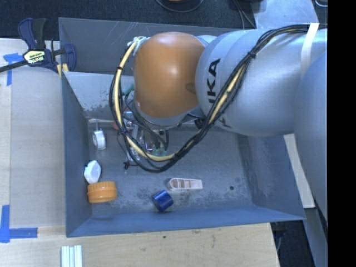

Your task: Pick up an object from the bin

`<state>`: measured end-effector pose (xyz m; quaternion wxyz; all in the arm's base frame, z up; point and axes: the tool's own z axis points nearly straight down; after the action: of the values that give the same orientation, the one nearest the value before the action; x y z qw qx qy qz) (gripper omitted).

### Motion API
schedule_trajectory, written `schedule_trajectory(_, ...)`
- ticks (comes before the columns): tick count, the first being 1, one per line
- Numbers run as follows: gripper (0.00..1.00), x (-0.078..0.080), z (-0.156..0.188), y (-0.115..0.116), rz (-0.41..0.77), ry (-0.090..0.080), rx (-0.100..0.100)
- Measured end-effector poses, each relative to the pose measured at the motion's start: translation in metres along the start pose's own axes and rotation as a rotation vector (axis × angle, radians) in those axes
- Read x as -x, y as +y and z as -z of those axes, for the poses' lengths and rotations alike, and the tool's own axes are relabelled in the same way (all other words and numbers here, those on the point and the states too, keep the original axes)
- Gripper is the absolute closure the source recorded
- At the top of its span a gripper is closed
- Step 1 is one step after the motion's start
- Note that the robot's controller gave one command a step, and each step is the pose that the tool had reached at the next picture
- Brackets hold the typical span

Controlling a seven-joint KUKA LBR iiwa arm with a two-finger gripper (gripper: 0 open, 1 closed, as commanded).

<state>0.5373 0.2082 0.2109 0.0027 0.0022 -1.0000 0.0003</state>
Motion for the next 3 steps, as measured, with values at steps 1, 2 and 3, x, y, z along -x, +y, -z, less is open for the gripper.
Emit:
schedule_trajectory(1,0.0,0.002,0.005,-0.001,-0.005,-0.008,0.002)
schedule_trajectory(2,0.0,-0.032,-0.109,0.026,0.292,-0.001,-0.005)
schedule_trajectory(3,0.0,-0.022,-0.076,0.034,0.317,-0.014,0.002)
